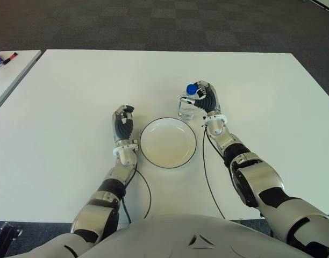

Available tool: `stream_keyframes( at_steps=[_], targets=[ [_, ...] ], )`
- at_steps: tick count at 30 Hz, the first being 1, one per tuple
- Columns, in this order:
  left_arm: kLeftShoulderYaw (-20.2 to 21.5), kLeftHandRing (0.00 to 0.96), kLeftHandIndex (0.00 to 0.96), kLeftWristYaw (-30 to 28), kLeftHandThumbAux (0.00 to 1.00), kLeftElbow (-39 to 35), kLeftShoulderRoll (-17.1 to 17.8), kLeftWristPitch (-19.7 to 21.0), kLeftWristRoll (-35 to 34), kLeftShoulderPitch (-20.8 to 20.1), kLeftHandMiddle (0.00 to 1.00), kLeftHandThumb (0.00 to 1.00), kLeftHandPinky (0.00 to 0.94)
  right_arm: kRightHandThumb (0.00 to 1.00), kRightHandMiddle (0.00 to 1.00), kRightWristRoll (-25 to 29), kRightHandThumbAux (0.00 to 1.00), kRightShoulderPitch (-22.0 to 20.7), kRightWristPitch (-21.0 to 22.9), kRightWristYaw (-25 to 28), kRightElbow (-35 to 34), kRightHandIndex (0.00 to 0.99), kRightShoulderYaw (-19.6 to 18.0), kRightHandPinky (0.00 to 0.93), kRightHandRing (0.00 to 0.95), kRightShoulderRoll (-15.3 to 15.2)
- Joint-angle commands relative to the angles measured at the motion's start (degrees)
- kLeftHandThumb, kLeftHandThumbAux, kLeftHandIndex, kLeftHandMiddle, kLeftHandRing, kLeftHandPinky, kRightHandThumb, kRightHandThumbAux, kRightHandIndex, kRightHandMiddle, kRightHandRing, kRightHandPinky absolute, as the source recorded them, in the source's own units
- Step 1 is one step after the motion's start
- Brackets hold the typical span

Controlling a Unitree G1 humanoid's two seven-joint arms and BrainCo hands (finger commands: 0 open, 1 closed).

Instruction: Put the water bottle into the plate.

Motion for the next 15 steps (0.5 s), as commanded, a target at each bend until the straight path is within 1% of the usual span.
stream_keyframes(
  at_steps=[1,5,15],
  targets=[
    [-0.08,0.409,0.454,-1.52,0.671,0.81,-0.31,-0.07,-0.62,1.46,0.435,0.844,0.425,0.836,0.521,0.76,0.685,1.20,-0.40,1.19,-0.25,0.394,-0.57,0.603,0.580,0.11],
    [0.25,0.402,0.445,-2.90,0.671,0.66,-0.56,-0.39,-1.88,1.55,0.440,0.843,0.418,0.835,0.527,1.12,0.685,1.33,-0.41,1.83,-0.49,0.392,-0.95,0.613,0.588,0.11],
    [0.48,0.386,0.443,-2.99,0.672,0.77,-0.72,-0.66,-2.28,1.47,0.438,0.843,0.410,0.835,0.531,1.09,0.685,1.60,-0.54,2.17,-0.97,0.391,-1.40,0.614,0.595,0.10]
  ],
)
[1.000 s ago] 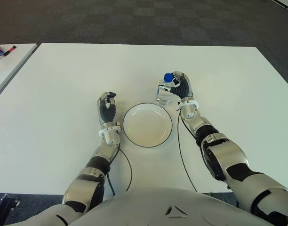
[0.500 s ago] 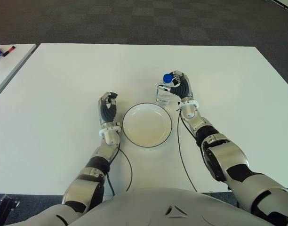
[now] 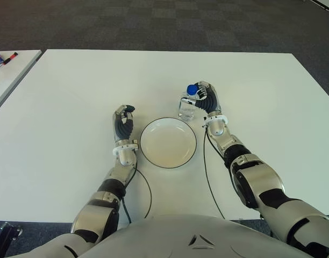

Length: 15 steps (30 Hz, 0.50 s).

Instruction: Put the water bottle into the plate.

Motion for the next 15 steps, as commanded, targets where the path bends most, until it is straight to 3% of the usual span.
stream_keyframes(
  at_steps=[1,15],
  targets=[
    [0.17,0.386,0.443,-0.78,0.672,0.88,-0.55,-0.13,-0.40,1.37,0.438,0.843,0.410,0.835,0.530,0.20,0.685,0.79,-0.32,0.38,-0.15,0.391,-0.14,0.611,0.594,0.11],
    [-0.35,0.388,0.458,1.57,0.673,2.07,-0.16,-0.11,1.44,0.77,0.427,0.842,0.417,0.834,0.494,-0.72,0.685,2.04,-2.52,-2.30,-3.44,0.403,-0.13,0.560,0.554,-0.22]
  ],
)
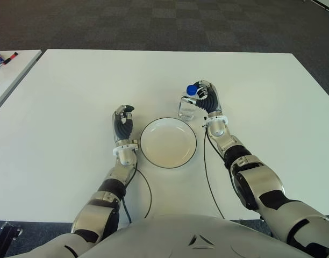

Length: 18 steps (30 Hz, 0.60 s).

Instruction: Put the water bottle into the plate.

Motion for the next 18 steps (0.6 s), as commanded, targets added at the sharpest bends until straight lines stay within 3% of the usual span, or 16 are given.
stream_keyframes(
  at_steps=[1,18],
  targets=[
    [-0.28,0.388,0.459,0.55,0.673,1.81,-0.10,-0.09,0.81,0.90,0.427,0.842,0.416,0.834,0.493,-0.57,0.685,1.07,-1.18,-0.97,-1.03,0.403,0.15,0.559,0.553,-0.18],
    [-0.45,0.379,0.471,-0.35,0.674,2.02,0.28,0.90,1.24,0.92,0.417,0.842,0.404,0.834,0.496,-1.22,0.685,2.62,-3.37,-1.61,-5.42,0.401,0.03,0.572,0.563,-0.90]
  ],
)
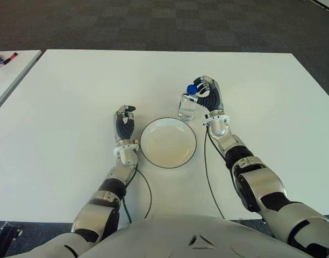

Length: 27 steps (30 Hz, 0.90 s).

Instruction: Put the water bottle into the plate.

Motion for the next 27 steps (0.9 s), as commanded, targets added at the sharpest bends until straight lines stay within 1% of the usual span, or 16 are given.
stream_keyframes(
  at_steps=[1,7,15,23,27],
  targets=[
    [-0.13,0.381,0.469,-1.44,0.674,1.58,0.05,0.17,-0.46,1.23,0.419,0.842,0.406,0.833,0.496,-0.15,0.685,1.45,-0.75,0.11,-1.84,0.400,-0.08,0.571,0.563,-0.16],
    [-0.03,0.403,0.456,-1.79,0.672,1.07,-0.22,-0.19,-1.01,1.45,0.432,0.843,0.424,0.833,0.497,-0.11,0.685,2.54,-1.12,0.41,-4.98,0.398,-0.30,0.569,0.565,-0.49],
    [-0.14,0.406,0.468,-1.67,0.672,0.93,-0.17,-0.07,-0.88,1.53,0.423,0.844,0.416,0.833,0.491,0.99,0.685,4.15,-1.27,1.90,-9.83,0.402,-1.29,0.555,0.555,-0.58],
    [0.10,0.421,0.451,-2.27,0.672,1.00,-0.48,-0.61,-1.75,1.52,0.437,0.844,0.428,0.835,0.489,1.72,0.684,5.20,-1.63,2.89,-12.62,0.407,-2.19,0.565,0.550,-0.24],
    [0.16,0.417,0.447,-2.40,0.672,0.96,-0.66,-0.81,-2.02,1.54,0.439,0.843,0.432,0.835,0.488,2.00,0.683,5.64,-1.08,3.58,-13.70,0.409,-2.64,0.563,0.550,-0.01]
  ],
)
